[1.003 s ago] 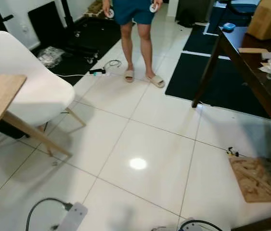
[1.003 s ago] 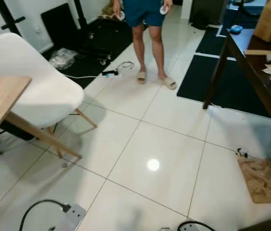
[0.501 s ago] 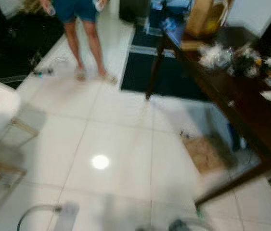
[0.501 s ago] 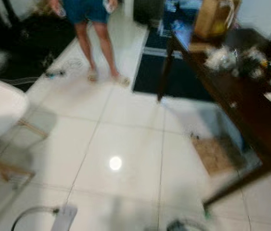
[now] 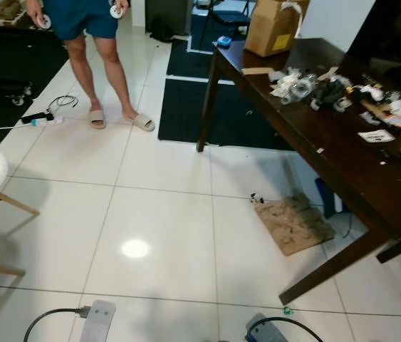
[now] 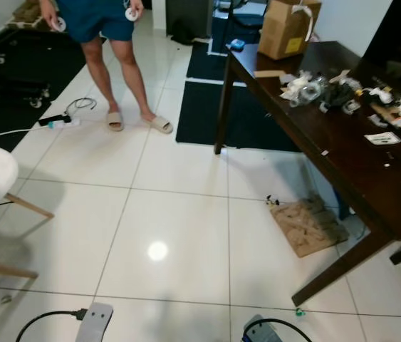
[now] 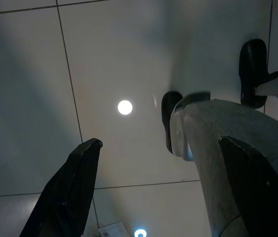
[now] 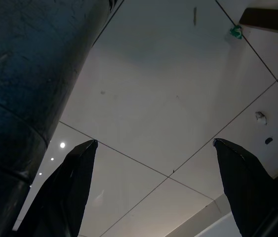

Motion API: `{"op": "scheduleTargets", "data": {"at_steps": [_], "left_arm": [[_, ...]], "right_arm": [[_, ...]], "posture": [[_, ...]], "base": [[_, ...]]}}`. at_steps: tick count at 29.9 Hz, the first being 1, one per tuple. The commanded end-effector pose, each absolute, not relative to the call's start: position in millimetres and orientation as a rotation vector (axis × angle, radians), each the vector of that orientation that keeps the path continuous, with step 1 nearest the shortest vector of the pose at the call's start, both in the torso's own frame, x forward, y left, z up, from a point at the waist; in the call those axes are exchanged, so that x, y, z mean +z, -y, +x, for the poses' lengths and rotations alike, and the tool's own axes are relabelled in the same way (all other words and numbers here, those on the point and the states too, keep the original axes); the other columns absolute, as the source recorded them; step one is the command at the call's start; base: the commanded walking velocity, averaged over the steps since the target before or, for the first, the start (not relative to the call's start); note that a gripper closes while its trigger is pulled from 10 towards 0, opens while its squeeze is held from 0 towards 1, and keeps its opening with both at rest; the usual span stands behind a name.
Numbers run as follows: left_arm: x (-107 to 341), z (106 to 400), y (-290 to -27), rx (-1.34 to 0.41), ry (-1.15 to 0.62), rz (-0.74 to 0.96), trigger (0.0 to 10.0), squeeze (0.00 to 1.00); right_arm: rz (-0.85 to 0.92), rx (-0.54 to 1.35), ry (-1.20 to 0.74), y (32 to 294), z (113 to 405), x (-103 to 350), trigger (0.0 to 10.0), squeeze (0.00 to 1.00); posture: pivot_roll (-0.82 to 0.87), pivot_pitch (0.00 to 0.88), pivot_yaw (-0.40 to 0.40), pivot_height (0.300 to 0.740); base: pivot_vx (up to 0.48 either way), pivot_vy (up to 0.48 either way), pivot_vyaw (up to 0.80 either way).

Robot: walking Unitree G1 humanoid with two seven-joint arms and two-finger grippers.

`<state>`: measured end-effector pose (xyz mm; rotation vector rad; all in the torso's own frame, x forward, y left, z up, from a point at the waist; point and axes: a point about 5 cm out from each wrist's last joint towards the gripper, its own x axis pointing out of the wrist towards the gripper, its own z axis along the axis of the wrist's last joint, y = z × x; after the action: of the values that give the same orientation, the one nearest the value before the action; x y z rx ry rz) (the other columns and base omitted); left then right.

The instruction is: Picking trash to rubbish bin

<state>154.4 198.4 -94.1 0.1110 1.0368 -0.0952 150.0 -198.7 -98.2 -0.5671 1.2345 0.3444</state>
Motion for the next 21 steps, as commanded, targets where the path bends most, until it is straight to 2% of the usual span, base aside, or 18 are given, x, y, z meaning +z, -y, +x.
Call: {"op": "scheduleTargets", "data": {"at_steps": [1,8,14,21], "left_arm": [[-96.3,148.6,-198.1,-0.102,-1.052,0.1,10.0,0.0],[-97.0,147.2,-195.5,-0.11,-1.05,0.085,10.0,0.0],[-97.3,146.7,-194.6,-0.112,-1.049,0.077,10.0,0.0],[-97.4,146.5,-193.8,-0.116,-1.051,0.067,10.0,0.0]], "right_arm": [[-0.544,0.362,-1.247,194.9,143.4,-101.2,10.0,0.0],[-0.536,0.383,-1.263,181.4,131.0,-107.1,10.0,0.0],[-0.534,0.392,-1.259,176.6,132.6,-107.1,10.0,0.0],[-0.544,0.381,-1.247,186.8,142.6,-102.5,10.0,0.0]], "posture": [[0.21,0.096,-0.043,0.74],[0.21,0.102,-0.052,0.74],[0.21,0.099,-0.056,0.74],[0.21,0.097,-0.059,0.74]], "base": [[0.251,0.0,0.0],[0.286,0.0,0.0],[0.349,0.0,0.0],[0.398,0.0,0.0]]}}
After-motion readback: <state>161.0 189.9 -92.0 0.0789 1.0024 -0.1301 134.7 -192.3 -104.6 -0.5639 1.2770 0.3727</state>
